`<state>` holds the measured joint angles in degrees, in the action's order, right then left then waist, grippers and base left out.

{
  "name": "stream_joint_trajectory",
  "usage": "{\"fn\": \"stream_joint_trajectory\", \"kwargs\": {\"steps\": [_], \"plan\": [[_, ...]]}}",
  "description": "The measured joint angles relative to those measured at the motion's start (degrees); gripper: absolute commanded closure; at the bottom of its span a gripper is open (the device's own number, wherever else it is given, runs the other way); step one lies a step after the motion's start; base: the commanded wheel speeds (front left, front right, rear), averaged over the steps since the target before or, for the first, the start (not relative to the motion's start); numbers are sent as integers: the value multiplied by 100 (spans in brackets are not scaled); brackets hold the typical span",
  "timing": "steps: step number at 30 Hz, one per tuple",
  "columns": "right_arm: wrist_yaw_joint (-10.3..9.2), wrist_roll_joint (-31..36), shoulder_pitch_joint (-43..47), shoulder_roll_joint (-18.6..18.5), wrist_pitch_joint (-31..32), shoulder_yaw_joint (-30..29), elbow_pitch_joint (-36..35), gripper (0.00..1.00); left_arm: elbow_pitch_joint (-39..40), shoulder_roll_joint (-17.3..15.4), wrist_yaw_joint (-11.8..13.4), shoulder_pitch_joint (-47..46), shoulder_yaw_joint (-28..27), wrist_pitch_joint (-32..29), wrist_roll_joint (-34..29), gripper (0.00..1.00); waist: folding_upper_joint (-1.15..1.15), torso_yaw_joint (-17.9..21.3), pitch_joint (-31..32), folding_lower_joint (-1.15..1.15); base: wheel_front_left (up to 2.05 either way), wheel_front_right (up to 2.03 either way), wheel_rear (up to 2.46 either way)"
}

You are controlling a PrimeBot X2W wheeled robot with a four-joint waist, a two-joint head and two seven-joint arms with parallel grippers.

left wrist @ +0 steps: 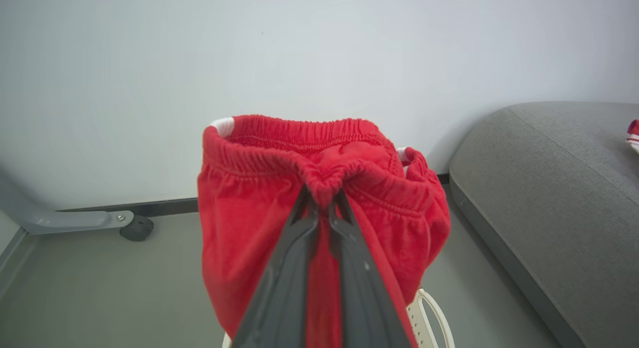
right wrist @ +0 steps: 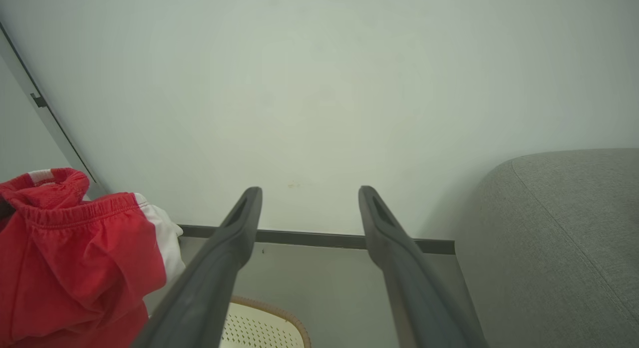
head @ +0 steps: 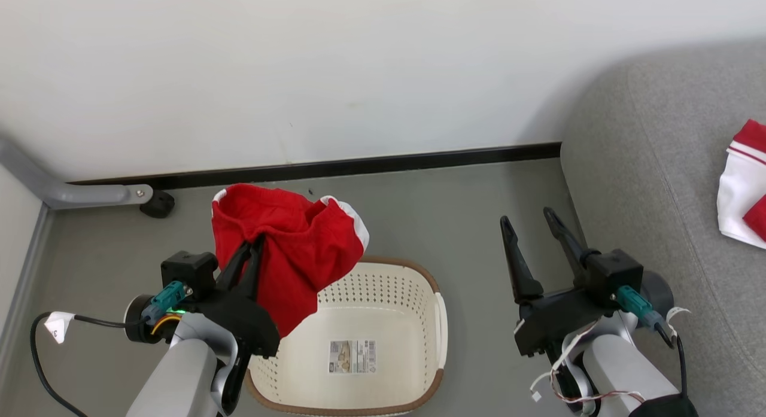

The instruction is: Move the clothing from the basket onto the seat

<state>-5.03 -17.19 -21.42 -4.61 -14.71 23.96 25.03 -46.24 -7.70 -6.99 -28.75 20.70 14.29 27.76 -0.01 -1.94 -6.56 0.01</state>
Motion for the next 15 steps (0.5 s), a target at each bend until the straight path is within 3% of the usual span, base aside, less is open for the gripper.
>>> {"fn": "stream_joint_trajectory", "kwargs": {"steps": [15], "plan": [[138, -47, 322, 7, 0, 13, 56, 0, 1929, -258, 196, 370, -409, 2, -38, 100, 1, -156, 439, 0, 0, 0, 0]]}}
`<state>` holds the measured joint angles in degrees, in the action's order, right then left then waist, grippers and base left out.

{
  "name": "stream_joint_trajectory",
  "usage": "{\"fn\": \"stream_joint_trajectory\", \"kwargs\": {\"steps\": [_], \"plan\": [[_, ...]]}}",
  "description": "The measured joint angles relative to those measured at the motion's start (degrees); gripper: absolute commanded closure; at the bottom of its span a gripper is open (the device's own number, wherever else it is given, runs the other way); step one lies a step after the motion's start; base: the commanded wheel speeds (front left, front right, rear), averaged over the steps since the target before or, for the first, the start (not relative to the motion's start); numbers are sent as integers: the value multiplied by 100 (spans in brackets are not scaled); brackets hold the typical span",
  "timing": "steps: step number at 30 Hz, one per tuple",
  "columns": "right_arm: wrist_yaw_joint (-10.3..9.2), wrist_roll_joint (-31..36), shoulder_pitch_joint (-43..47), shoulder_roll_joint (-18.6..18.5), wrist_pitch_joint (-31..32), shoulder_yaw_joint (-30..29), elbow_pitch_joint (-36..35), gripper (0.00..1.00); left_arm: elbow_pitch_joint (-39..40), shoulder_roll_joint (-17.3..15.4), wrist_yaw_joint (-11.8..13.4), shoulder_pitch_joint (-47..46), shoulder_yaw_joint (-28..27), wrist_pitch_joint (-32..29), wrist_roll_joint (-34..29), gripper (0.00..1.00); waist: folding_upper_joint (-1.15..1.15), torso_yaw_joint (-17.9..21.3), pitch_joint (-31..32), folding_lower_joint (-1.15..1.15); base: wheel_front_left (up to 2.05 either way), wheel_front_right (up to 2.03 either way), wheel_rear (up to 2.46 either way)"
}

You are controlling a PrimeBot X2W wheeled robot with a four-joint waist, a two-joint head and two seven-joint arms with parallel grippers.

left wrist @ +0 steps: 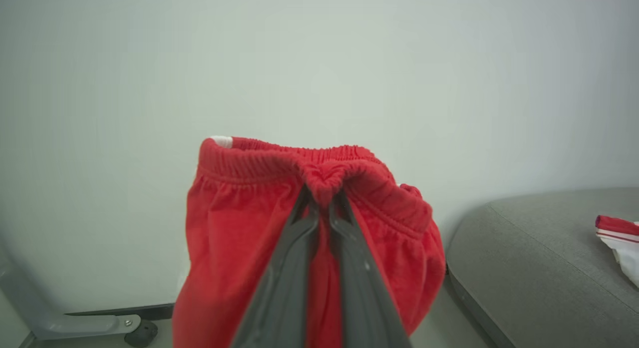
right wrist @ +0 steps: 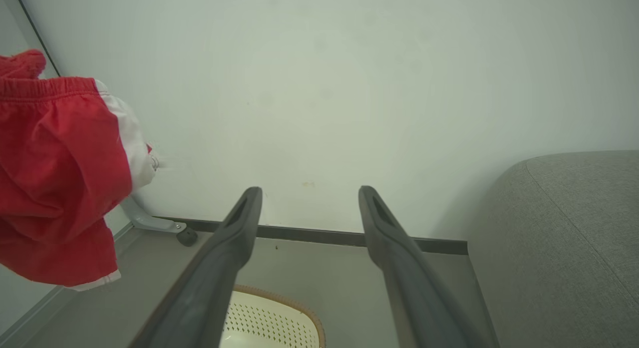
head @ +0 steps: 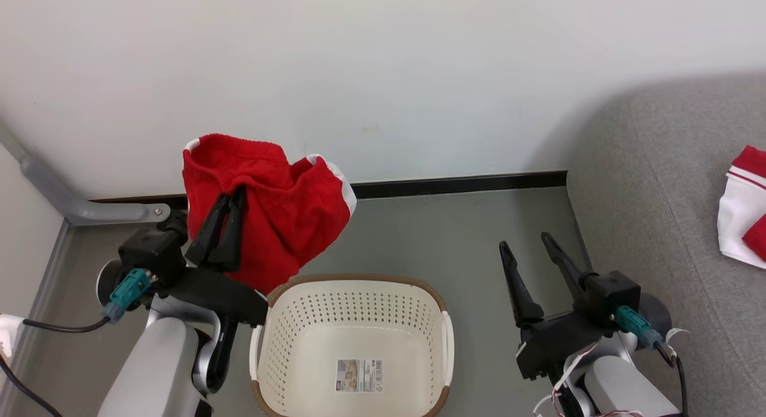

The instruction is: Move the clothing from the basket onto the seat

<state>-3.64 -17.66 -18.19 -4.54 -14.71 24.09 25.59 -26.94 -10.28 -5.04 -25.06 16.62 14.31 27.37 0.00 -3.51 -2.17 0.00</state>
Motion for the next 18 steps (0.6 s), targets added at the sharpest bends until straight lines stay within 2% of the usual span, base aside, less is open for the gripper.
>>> {"fn": "stream_joint_trajectory", "kwargs": {"steps": [10, 18], "plan": [[20, -3, 143, 0, 1, -12, 24, 0, 1261, -67, 7, 4, -79, 7, -82, 100, 0, 23, 119, 0, 0, 0, 0], [21, -4, 146, 4, 0, -14, 26, 0, 1713, -93, 10, -29, -71, 16, -83, 100, 0, 73, 113, 0, 0, 0, 0]]}}
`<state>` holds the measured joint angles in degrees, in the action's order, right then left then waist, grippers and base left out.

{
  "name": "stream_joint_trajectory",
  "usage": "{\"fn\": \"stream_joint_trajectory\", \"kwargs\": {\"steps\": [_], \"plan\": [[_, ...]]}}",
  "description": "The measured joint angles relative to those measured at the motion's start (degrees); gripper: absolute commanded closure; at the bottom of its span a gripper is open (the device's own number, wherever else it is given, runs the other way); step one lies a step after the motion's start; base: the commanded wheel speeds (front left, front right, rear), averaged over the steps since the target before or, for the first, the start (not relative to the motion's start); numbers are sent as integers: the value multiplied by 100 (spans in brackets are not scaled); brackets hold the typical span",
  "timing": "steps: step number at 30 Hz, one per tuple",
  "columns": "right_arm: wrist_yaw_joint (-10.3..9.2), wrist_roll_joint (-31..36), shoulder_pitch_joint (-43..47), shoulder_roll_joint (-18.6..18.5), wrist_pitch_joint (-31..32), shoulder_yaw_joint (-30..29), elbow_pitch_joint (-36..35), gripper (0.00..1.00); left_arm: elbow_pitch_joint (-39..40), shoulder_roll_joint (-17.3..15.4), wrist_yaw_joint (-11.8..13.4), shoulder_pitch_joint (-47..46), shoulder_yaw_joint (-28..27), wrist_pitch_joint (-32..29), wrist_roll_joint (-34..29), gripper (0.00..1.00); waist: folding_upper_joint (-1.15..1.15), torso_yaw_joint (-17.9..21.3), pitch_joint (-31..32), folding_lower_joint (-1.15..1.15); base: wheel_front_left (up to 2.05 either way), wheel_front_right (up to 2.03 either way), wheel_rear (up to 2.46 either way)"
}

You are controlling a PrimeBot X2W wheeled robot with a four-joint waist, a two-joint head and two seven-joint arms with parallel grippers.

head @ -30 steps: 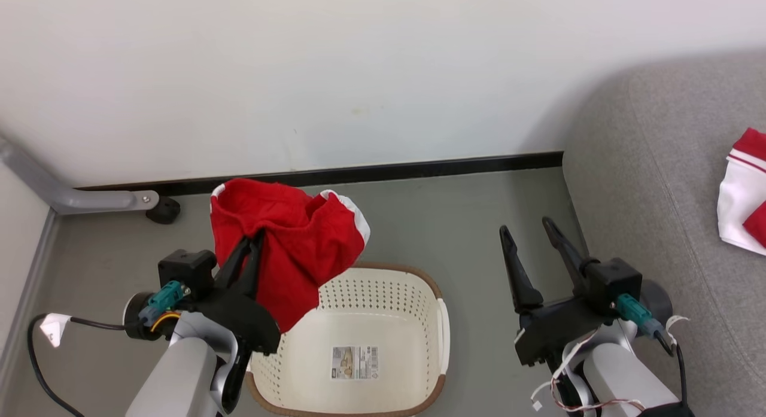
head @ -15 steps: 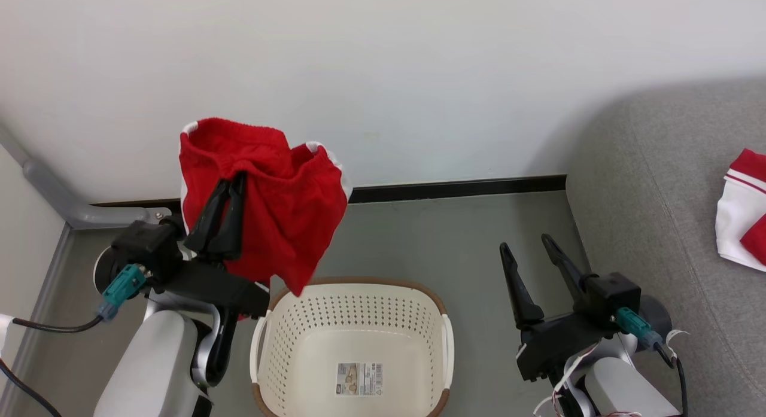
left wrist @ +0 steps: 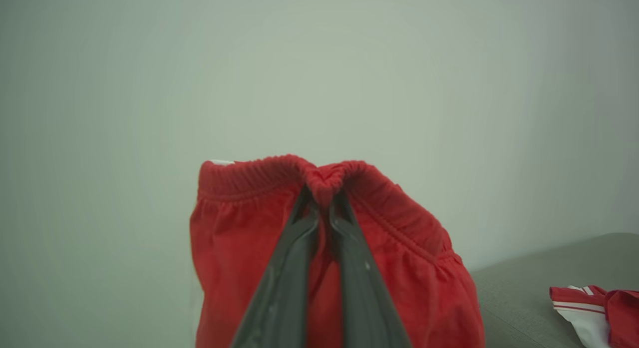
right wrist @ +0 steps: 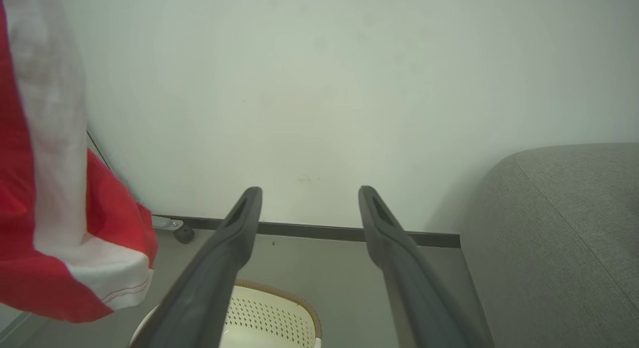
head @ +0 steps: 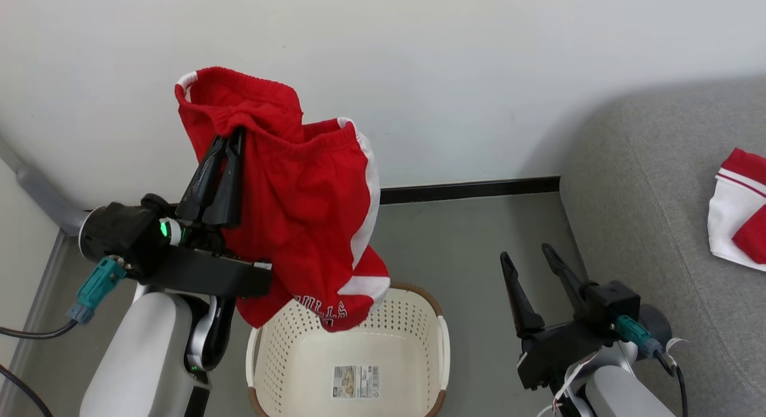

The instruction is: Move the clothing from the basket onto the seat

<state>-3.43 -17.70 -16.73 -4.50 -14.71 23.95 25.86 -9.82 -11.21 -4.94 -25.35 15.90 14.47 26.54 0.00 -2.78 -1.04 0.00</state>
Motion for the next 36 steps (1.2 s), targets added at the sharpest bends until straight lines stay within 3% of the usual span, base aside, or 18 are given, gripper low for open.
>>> {"fn": "stream_joint_trajectory", "kwargs": {"steps": [14, 25, 36], "plan": [[64, 0, -4, 10, 1, -30, -37, 0, 332, -23, 98, -35, -11, -186, 1, 100, 0, 60, -32, 0, 0, 0, 0], [650, 9, -304, 60, 0, 524, -513, 0, 402, -11, 143, -44, 66, -328, 2, 100, 0, 22, -60, 0, 0, 0, 0], [799, 52, -834, 62, 0, 1334, -409, 0, 467, 115, 143, -143, 336, -434, -102, 100, 0, -119, -59, 0, 0, 0, 0]]}}
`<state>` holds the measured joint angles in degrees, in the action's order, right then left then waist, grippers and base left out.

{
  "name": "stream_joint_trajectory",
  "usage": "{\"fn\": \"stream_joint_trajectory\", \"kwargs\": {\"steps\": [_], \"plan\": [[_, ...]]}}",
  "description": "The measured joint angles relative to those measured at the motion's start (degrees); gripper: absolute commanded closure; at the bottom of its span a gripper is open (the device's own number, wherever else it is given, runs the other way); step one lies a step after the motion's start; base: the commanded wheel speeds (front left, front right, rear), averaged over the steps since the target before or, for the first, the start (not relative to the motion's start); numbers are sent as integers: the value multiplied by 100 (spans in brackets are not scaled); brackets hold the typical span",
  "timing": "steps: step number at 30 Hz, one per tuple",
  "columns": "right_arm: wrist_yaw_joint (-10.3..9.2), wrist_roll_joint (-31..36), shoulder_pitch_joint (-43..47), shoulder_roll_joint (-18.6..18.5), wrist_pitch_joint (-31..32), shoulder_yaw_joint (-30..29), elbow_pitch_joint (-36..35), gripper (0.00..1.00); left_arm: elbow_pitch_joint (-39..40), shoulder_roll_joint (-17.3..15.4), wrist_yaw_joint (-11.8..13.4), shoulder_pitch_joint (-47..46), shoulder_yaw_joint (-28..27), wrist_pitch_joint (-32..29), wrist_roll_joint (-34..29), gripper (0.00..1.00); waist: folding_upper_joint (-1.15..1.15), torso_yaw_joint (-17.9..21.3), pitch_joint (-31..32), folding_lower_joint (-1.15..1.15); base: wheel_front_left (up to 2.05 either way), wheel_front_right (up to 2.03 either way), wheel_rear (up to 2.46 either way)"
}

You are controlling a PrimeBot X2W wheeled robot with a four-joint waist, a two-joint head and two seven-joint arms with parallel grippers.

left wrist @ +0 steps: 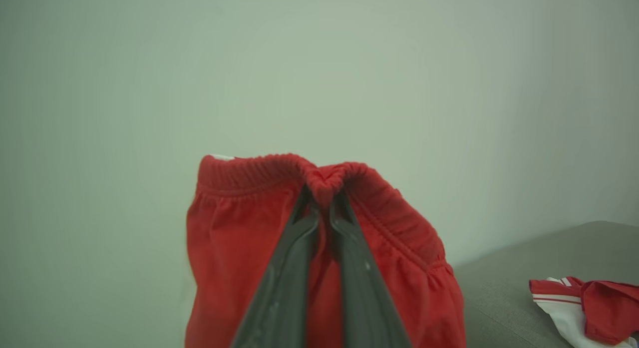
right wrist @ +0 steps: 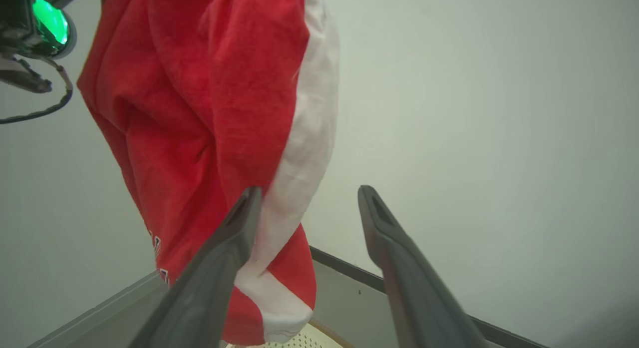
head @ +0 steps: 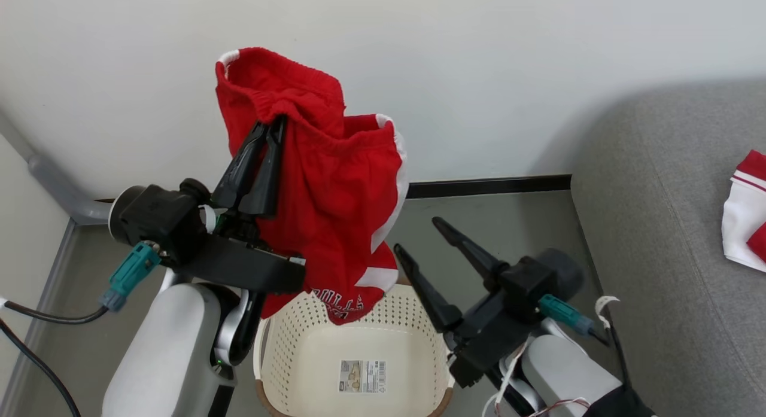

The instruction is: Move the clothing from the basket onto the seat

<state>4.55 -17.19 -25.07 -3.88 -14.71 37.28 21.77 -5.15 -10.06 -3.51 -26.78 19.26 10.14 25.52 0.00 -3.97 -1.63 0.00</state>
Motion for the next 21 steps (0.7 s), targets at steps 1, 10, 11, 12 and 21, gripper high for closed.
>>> {"fn": "stream_joint_trajectory", "kwargs": {"steps": [1, 10, 11, 12, 21], "plan": [[0, -37, -58, -1, 0, 155, 0, 0, 16, 29, -1, -14, 16, -3, -2, 100, 0, -24, -5, 0, 0, 0, 0], [-175, -503, -610, 7, 0, 1135, 84, 0, 60, 142, -36, -133, 216, -57, -5, 100, 0, -244, -50, 0, 0, 0, 0], [-234, -549, -653, 5, 0, 1196, 98, 0, 76, 145, -53, -134, 233, -77, -5, 100, 0, -273, -57, 0, 0, 0, 0], [-290, -598, -698, 7, 0, 1255, 125, 0, 89, 149, -53, -134, 248, -80, -5, 100, 0, -302, -66, 0, 0, 0, 0], [-713, -1054, -1031, 4, 0, 1564, 438, 0, 181, 101, -55, -141, 240, -98, -5, 100, 0, -491, -186, 0, 0, 0, 0]]}}
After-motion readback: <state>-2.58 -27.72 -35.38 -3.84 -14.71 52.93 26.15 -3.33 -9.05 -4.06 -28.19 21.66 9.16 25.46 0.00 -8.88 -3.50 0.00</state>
